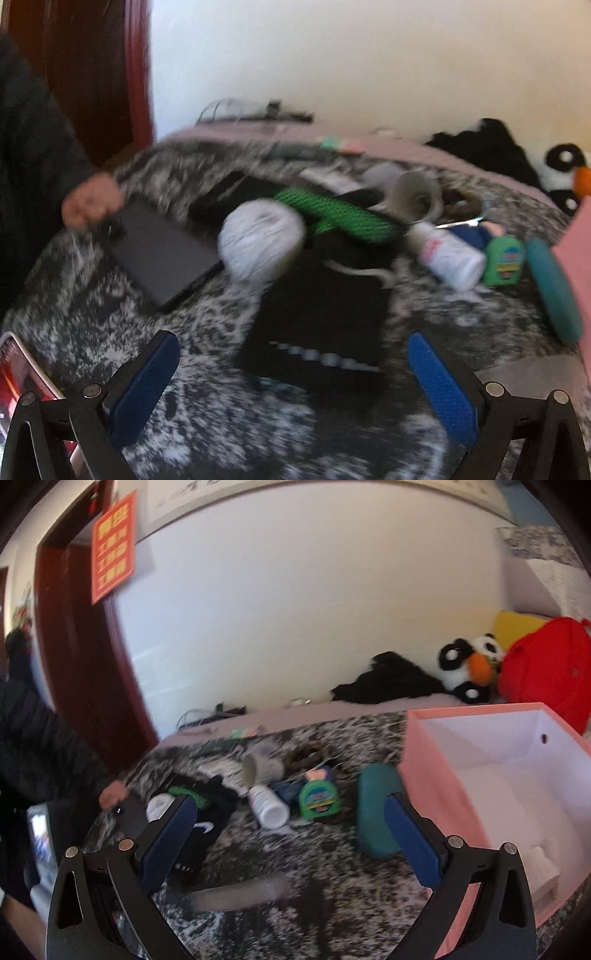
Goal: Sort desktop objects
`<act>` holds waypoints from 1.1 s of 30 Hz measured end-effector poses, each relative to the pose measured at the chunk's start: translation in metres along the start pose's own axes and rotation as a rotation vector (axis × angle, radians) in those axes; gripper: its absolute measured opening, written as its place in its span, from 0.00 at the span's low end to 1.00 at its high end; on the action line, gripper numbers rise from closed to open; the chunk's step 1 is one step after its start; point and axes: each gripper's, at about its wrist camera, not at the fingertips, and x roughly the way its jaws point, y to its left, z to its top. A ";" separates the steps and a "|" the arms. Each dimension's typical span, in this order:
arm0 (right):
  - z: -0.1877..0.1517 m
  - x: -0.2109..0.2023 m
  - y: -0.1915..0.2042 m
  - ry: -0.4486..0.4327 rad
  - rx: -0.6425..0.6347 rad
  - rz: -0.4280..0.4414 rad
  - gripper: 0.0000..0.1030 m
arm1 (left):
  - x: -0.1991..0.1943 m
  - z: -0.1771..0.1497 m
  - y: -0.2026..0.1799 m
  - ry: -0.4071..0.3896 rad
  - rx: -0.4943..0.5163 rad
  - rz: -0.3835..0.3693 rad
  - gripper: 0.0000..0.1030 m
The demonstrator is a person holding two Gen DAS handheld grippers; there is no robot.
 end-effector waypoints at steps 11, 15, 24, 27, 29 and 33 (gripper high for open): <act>-0.007 0.033 -0.016 0.127 0.111 0.098 1.00 | 0.044 -0.008 -0.025 0.103 0.050 -0.046 0.99; -0.009 0.033 -0.014 0.130 0.070 0.088 1.00 | 0.058 -0.016 -0.039 0.127 0.102 -0.017 0.85; -0.019 0.043 -0.013 0.229 0.046 0.130 1.00 | -0.043 0.012 -0.040 -0.152 0.064 -0.042 0.13; -0.031 0.050 -0.003 0.302 0.003 0.168 1.00 | -0.082 0.018 -0.027 -0.247 0.038 -0.059 0.13; -0.045 0.058 0.005 0.383 -0.035 0.207 1.00 | -0.097 0.021 -0.021 -0.284 0.046 -0.041 0.13; -0.081 0.069 0.020 0.521 -0.113 0.228 1.00 | -0.107 0.023 -0.006 -0.290 0.048 -0.017 0.13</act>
